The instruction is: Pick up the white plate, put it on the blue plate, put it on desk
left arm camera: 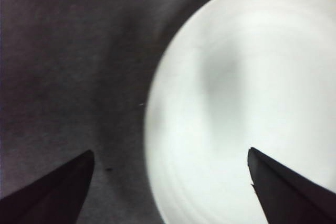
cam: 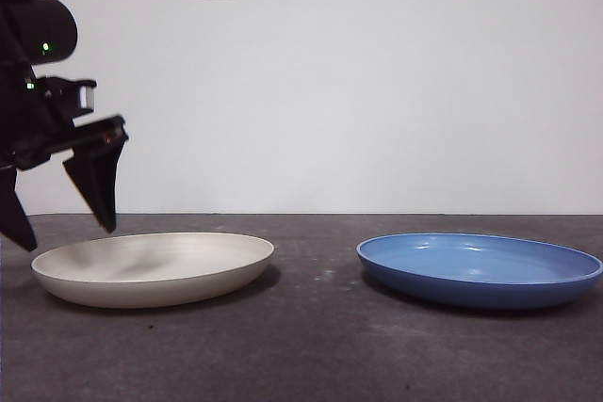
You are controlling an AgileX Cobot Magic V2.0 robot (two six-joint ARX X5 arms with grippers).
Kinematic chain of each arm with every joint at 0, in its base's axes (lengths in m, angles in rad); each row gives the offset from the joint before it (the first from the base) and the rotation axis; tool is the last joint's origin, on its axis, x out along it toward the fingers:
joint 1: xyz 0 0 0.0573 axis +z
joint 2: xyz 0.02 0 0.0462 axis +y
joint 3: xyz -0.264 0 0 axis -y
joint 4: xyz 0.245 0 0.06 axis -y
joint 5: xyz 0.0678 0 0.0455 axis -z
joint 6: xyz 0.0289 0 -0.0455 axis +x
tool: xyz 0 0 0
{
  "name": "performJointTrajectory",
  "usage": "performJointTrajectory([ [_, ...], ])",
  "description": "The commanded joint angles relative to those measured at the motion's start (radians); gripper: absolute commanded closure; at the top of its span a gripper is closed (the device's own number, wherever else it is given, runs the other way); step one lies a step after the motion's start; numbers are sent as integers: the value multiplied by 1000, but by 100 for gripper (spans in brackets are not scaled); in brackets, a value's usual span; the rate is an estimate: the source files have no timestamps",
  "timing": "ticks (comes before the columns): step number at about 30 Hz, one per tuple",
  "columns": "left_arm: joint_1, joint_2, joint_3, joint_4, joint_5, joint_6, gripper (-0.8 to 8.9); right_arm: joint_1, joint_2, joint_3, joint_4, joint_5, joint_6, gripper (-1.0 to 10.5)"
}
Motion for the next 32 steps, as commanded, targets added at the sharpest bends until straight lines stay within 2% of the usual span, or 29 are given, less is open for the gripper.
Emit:
performJointTrajectory([
  [1,-6,37,21,9,-23,-3,350,2,6,19,14,-1,10,544],
  [10,-28,64,21,-3,-84,-3,421,2,6,19,17,0,9,544],
  [11,-29,64,21,-3,-84,-3,451,2,6,19,18,0,9,544],
  [14,-30,64,21,-9,-89,-5,626,2,6,19,23,0,9,544],
  [18,-30,64,21,-18,-90,-7,732,2,6,19,23,0,9,544],
  [28,-30,64,21,-18,-90,-27,804,2,6,19,23,0,9,544],
  [32,-30,64,21,-14,-90,-39,804,2,6,19,23,0,9,544],
])
